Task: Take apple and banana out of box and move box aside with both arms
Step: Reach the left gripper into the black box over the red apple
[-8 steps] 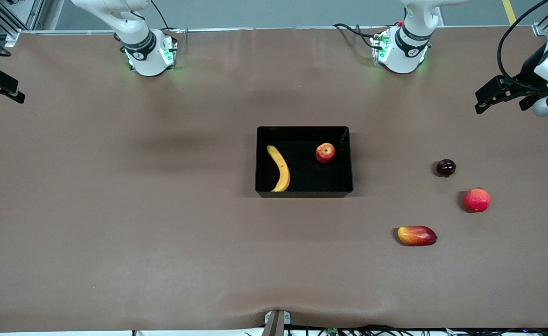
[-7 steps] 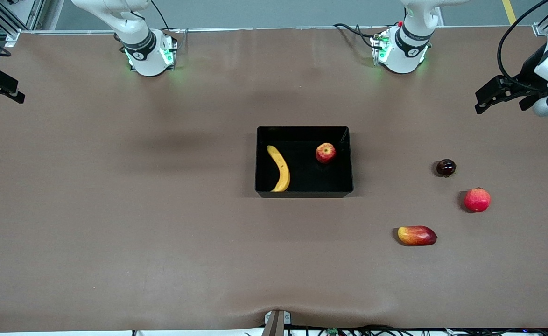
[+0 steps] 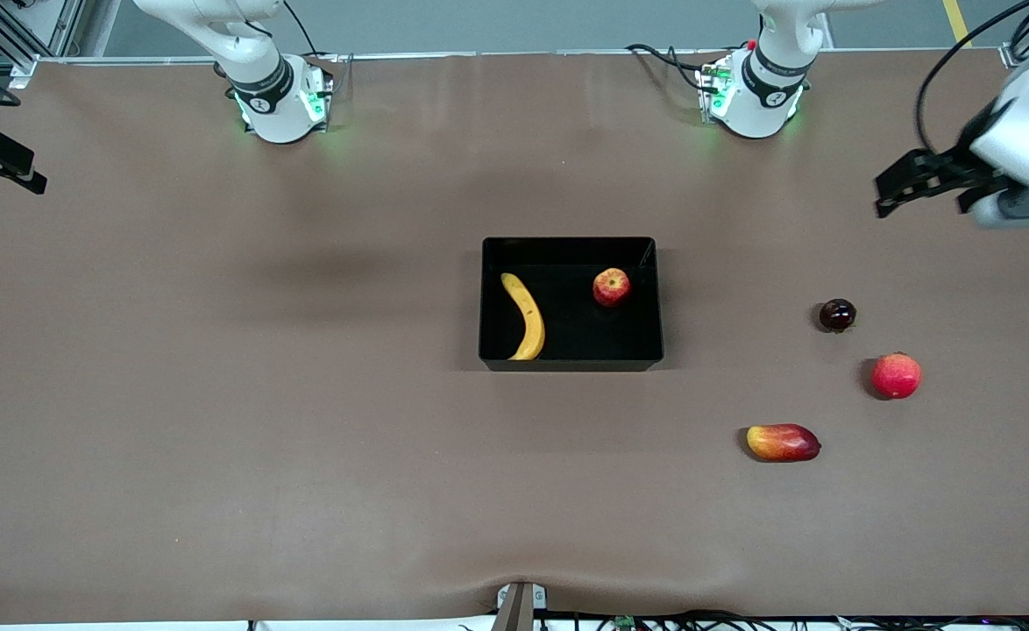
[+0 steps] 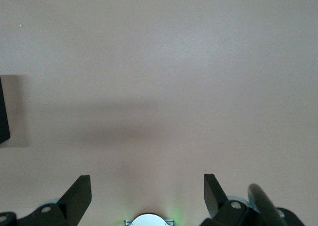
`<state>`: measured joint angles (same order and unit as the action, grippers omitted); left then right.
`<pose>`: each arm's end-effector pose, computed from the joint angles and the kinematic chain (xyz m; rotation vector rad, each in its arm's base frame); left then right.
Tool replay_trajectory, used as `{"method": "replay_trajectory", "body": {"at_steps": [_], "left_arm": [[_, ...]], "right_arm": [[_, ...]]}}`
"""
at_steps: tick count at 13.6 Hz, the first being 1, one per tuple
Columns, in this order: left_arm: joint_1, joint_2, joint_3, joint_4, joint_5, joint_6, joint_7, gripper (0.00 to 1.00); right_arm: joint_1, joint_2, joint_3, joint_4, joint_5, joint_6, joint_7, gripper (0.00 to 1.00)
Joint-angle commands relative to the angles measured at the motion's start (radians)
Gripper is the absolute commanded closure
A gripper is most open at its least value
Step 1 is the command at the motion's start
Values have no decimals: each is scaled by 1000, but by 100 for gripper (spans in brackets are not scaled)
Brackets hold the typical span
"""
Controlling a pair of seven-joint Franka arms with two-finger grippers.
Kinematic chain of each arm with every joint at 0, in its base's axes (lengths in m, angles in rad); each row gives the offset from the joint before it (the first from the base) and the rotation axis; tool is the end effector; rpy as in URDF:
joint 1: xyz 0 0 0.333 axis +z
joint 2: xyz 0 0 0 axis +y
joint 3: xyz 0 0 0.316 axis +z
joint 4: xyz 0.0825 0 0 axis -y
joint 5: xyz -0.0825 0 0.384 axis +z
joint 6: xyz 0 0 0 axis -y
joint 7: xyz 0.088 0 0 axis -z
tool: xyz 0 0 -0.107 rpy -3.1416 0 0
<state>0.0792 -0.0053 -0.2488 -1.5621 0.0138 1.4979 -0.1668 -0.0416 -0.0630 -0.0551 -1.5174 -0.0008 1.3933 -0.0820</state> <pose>0.5376 -0.0909 0.6252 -3.1156 0.0034 0.0868 0.5131 -0.0510 0.6679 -3.1320 0.0229 0.0951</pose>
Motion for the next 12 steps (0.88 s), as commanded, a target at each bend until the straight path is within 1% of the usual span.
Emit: {"method": "replay_trajectory", "body": {"at_steps": [1, 2, 3, 4, 5, 6, 8, 9, 11, 12], "left_arm": [[-13, 85, -97, -45, -2, 100, -61, 0], [-16, 103, -130, -100, -2, 198, -126, 0], [-22, 107, -167, -187, -2, 323, -198, 0], [-35, 110, -184, -272, 0, 460, -280, 0], [-56, 128, -185, -330, 0, 560, -354, 0], [-88, 152, -185, -354, 0, 605, -419, 0], [-151, 215, -187, -357, 12, 623, -636, 0], [-176, 244, -187, -358, 38, 634, -708, 0], [-237, 307, -187, -361, 44, 650, -843, 0], [-265, 341, -187, -361, 46, 677, -923, 0]], "right_arm": [[-26, -14, 15, -14, 15, 1, -1, 0], [-26, -14, 15, -14, 15, 0, -1, 0], [-26, -14, 15, -14, 15, 0, -1, 0], [-26, -14, 15, -14, 15, 1, -1, 0], [-26, -14, 15, -14, 15, 1, -1, 0], [-26, -15, 15, -14, 15, 0, -1, 0], [-26, -14, 15, -14, 15, 1, -1, 0], [-26, -14, 15, -14, 15, 1, -1, 0], [-26, -14, 15, -14, 15, 1, -4, 0], [-26, -15, 15, -14, 15, 0, -2, 0]]}}
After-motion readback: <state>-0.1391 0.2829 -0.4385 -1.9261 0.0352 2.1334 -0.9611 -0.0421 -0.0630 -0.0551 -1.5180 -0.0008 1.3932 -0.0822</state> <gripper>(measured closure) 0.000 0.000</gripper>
